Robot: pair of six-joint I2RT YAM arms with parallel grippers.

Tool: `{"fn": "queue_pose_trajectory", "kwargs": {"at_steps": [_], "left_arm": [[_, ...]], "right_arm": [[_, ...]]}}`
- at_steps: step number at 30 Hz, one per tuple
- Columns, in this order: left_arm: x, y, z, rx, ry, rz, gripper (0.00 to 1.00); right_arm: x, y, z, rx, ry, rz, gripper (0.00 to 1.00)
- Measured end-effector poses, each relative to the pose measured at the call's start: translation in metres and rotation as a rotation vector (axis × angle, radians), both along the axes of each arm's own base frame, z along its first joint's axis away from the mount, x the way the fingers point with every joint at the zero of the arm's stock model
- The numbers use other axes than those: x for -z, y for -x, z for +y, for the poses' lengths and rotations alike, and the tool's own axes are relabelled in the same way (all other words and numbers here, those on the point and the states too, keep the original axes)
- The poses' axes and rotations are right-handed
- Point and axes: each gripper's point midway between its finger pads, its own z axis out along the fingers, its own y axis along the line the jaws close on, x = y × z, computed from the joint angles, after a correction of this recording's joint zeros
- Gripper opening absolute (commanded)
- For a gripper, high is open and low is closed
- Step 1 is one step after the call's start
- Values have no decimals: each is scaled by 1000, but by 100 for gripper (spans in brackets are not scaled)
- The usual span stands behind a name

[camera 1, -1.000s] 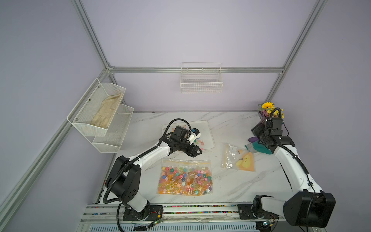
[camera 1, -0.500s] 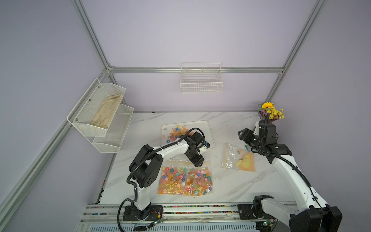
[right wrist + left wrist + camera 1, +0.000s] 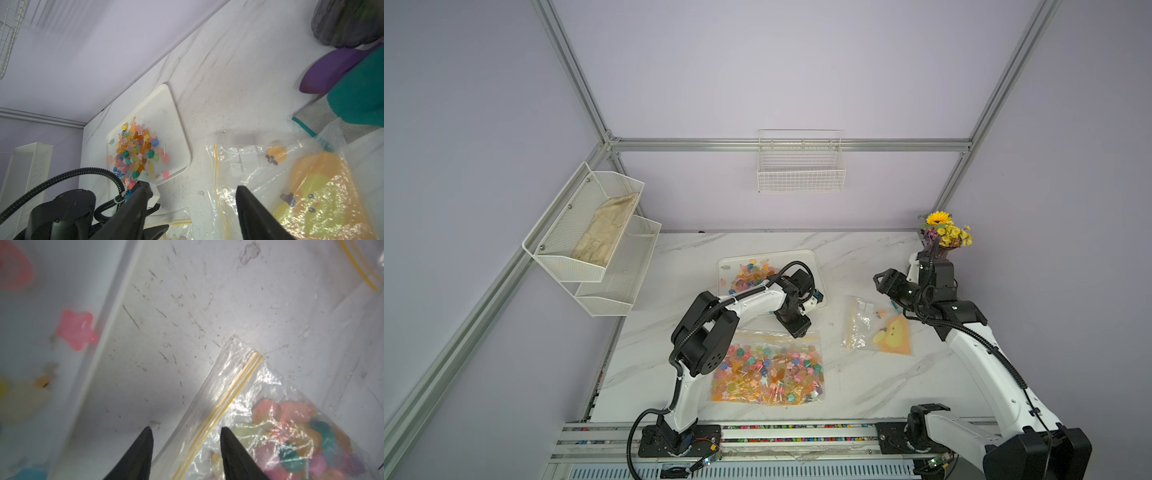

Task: Pour candies out of the ziploc bag
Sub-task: Adjust the ziploc bag at the center of the board.

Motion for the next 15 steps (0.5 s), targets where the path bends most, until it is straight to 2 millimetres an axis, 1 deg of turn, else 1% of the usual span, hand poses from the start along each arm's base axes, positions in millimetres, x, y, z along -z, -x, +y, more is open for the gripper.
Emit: {"fn": "queue_pose_trajectory", "kwargs": {"at_steps": [4,7,15], "left_arm": [[-1,2,-1,11,4,9,44],[-1,4,-1,17,7,21,37],[0,8,0,26,6,37,29]], "right_arm": [[0,0,-1,3,2,0,70],[1,0,-1,5,4,1,69],[4,-2,-4,19,15,9,69]]}}
